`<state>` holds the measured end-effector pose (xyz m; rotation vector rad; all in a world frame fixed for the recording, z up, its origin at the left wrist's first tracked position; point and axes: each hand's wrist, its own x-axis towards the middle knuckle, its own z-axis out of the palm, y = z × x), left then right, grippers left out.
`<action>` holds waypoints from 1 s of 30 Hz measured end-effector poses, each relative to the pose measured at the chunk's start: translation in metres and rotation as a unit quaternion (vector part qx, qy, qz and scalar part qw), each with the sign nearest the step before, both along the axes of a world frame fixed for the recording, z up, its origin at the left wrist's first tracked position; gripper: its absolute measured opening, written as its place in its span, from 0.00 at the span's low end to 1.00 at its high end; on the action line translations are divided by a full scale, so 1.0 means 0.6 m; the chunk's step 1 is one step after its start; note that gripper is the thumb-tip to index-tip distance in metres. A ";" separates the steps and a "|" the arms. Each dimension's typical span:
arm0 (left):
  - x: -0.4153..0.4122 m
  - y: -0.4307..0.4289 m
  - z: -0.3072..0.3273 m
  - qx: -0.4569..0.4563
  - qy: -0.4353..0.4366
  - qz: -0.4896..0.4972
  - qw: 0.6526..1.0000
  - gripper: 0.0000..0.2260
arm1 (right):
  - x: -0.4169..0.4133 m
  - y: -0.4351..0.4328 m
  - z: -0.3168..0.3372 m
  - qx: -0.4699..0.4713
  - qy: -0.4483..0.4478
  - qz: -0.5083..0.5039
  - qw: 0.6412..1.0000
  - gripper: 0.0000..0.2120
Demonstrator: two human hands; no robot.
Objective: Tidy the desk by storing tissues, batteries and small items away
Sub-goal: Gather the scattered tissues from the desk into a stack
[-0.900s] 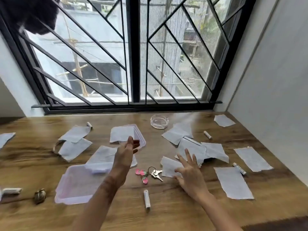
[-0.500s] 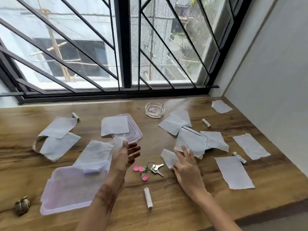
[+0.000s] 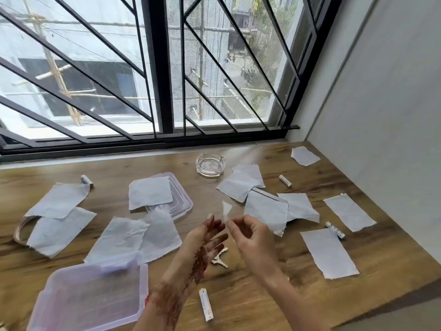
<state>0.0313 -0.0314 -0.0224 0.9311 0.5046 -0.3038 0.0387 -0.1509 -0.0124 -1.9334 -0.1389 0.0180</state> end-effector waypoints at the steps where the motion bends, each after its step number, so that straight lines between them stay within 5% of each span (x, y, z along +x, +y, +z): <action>1: 0.003 -0.004 0.000 -0.016 -0.015 -0.001 1.000 0.11 | -0.001 0.005 0.002 -0.021 -0.015 0.013 1.000 0.04; 6: 0.020 -0.029 0.003 -0.020 -0.052 -0.002 0.998 0.19 | 0.013 0.000 -0.003 -0.122 -0.088 0.047 0.987 0.06; 10: 0.034 -0.047 -0.017 -0.012 -0.029 0.089 0.996 0.12 | 0.031 -0.025 -0.014 -0.100 -0.070 0.082 0.989 0.07; 14: 0.043 -0.046 -0.037 -0.022 0.014 0.137 0.990 0.08 | 0.057 -0.068 -0.033 -0.012 -0.005 -0.072 0.997 0.05; 18: 0.053 -0.043 -0.045 -0.035 0.029 0.158 0.986 0.06 | 0.093 -0.123 -0.076 0.052 0.085 -0.259 0.961 0.10; 23: 0.061 -0.051 -0.047 -0.042 0.032 0.176 0.983 0.07 | 0.112 -0.157 -0.104 0.092 0.187 -0.263 0.942 0.19; 30: 0.064 -0.057 -0.050 0.016 0.062 0.166 0.984 0.06 | 0.129 -0.169 -0.107 0.078 0.227 -0.252 0.937 0.14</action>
